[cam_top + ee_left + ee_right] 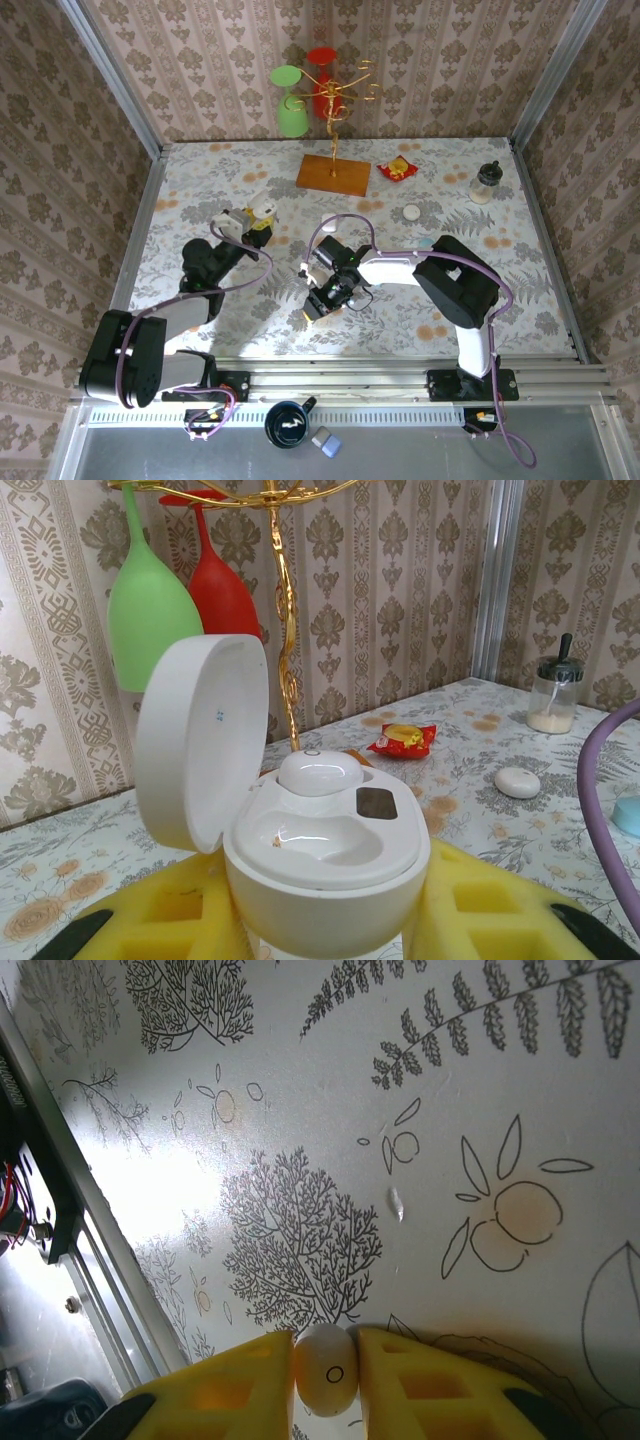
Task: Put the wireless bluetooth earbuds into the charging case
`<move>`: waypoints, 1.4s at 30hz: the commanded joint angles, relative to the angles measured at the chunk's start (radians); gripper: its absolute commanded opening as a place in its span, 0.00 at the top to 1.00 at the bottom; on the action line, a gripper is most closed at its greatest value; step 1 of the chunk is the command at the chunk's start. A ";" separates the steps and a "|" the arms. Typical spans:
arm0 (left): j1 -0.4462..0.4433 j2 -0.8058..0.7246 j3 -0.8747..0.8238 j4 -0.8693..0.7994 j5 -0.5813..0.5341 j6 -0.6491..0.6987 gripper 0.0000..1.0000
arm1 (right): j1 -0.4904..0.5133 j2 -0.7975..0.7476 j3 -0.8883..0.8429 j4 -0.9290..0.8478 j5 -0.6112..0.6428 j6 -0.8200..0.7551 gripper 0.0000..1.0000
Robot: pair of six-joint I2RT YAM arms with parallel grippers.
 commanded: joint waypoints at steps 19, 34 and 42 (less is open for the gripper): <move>-0.168 0.033 0.057 -0.206 -0.101 0.382 0.72 | -0.105 -0.418 -0.106 0.057 0.381 0.076 0.79; -0.323 0.063 0.113 -0.298 -0.183 0.476 0.73 | -0.159 -0.434 0.068 0.074 0.304 0.069 0.80; -0.301 0.093 0.152 -0.320 -0.215 0.322 0.73 | -0.172 -0.452 0.051 0.075 0.303 0.071 0.80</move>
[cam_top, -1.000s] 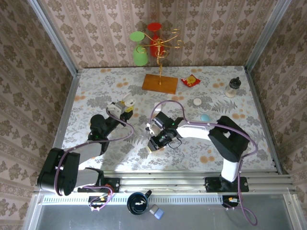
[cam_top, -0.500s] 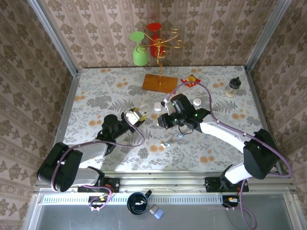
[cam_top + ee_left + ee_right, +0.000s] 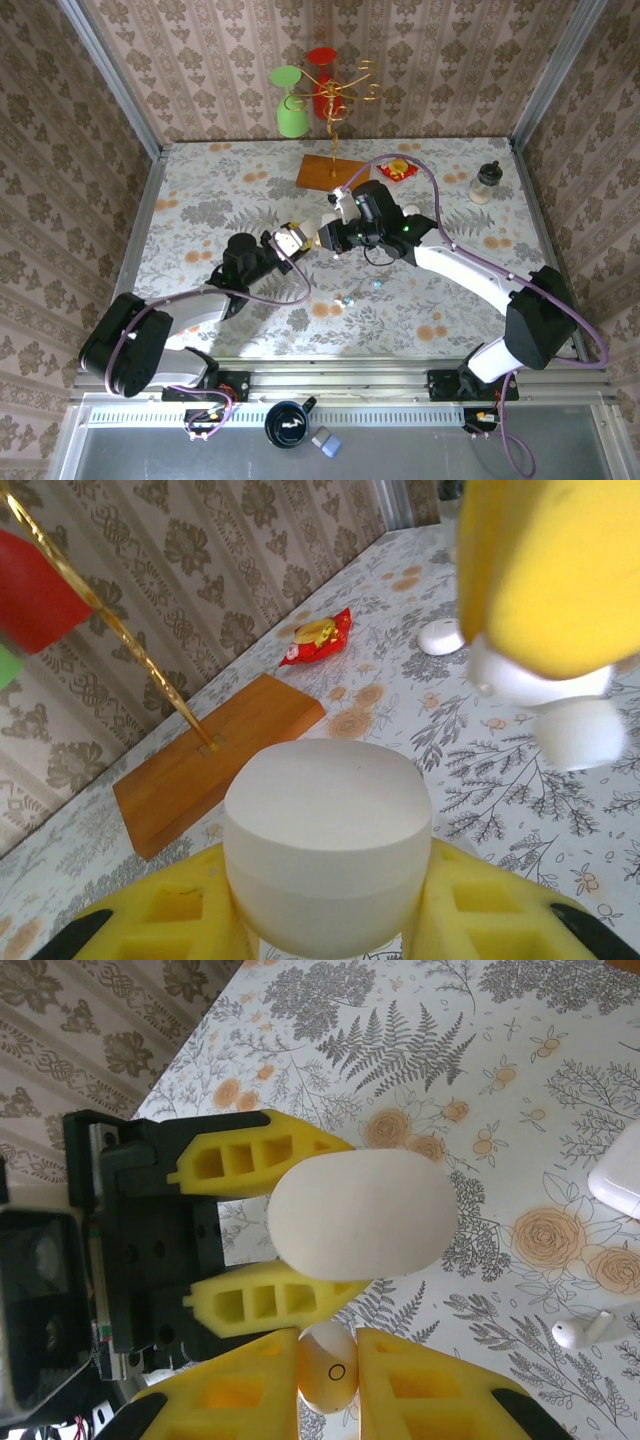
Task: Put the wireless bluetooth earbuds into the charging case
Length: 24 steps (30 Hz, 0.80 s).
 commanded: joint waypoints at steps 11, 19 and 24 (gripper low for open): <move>0.105 0.016 -0.022 0.178 0.172 -0.323 0.73 | -0.084 -0.028 -0.267 0.023 0.040 0.092 0.80; 0.106 -0.017 -0.024 0.165 0.267 -0.343 0.73 | -0.094 0.046 -0.418 0.120 0.049 0.144 0.79; 0.105 -0.019 -0.022 0.172 0.280 -0.356 0.73 | -0.094 0.069 -0.421 0.136 0.059 0.154 0.73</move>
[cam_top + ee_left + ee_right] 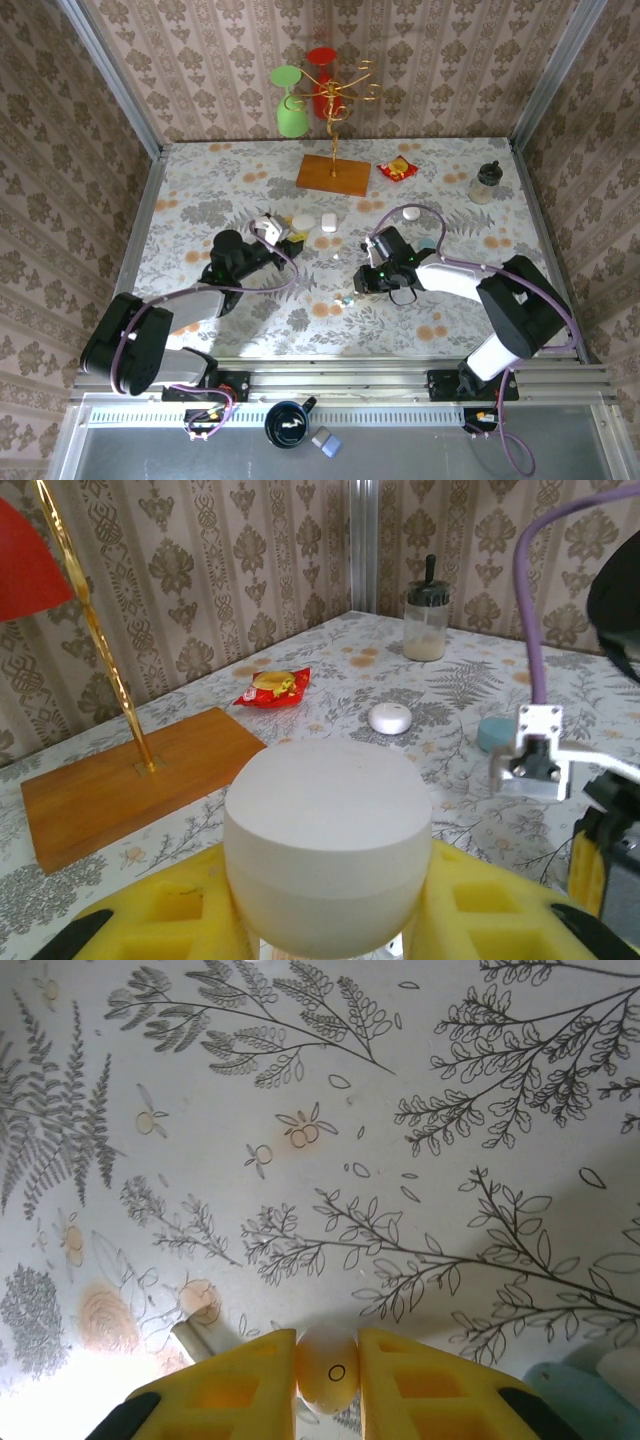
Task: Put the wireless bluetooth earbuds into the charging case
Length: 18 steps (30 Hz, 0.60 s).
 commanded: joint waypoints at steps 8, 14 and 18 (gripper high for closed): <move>0.010 -0.023 0.002 0.037 0.076 -0.059 0.73 | -0.014 -0.165 0.041 -0.034 0.077 -0.125 0.38; 0.013 -0.055 -0.001 -0.030 0.218 -0.035 0.73 | -0.014 -0.373 0.017 0.072 -0.040 -0.443 0.25; 0.013 -0.090 0.016 -0.110 0.321 -0.026 0.73 | -0.012 -0.401 0.060 0.118 -0.177 -0.545 0.13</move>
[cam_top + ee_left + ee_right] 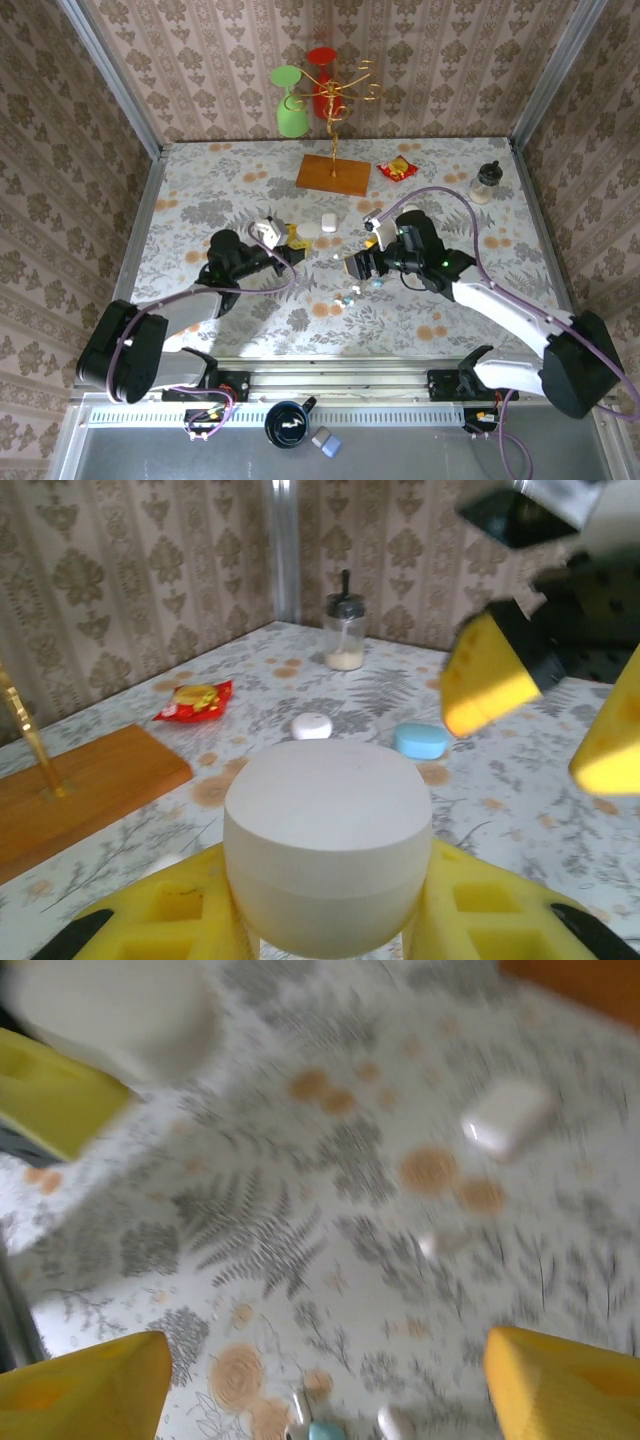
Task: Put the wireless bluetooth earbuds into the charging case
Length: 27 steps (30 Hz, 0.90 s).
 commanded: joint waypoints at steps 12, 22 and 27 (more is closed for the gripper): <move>-0.014 -0.064 0.045 -0.105 0.220 -0.010 0.73 | 0.046 0.152 0.175 0.141 -0.148 -0.203 0.09; -0.014 -0.052 0.050 -0.075 0.222 -0.058 0.74 | 0.045 0.185 0.187 0.182 -0.116 -0.238 0.09; -0.014 -0.054 0.050 -0.058 0.226 -0.079 0.74 | 0.047 0.192 0.185 0.198 -0.133 -0.288 0.09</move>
